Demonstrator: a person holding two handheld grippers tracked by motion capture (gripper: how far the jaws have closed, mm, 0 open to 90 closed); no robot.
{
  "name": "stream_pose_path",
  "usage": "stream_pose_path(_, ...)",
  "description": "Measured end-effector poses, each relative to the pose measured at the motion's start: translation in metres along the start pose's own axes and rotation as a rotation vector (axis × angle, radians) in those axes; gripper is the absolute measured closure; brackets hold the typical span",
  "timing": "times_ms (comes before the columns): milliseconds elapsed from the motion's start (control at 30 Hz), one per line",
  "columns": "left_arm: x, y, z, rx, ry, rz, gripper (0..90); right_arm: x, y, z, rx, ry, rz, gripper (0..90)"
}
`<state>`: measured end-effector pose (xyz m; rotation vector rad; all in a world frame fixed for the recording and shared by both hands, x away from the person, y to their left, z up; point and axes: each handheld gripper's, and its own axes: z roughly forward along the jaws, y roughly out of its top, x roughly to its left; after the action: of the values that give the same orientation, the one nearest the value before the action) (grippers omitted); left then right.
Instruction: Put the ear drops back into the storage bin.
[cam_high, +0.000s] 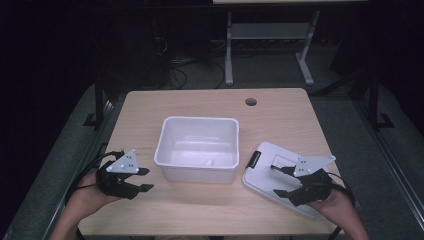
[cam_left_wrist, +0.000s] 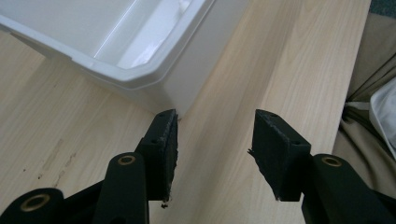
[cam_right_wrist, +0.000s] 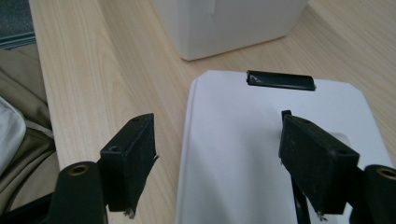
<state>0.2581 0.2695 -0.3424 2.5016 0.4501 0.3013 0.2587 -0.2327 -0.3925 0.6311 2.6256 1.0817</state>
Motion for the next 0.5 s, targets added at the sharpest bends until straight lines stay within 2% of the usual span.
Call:
stream_pose_path(267, -0.006, -0.009, 0.008, -0.009, -0.004, -0.003, 47.9, -0.014, -0.004, 0.0, 0.041, -0.011, 0.028, 26.8)
stream_pose_path(500, -0.011, -0.015, 0.017, 0.002, -0.002, 0.005, 46.4, -0.022, -0.006, 0.005, 0.082, -0.027, 0.032, 32.1)
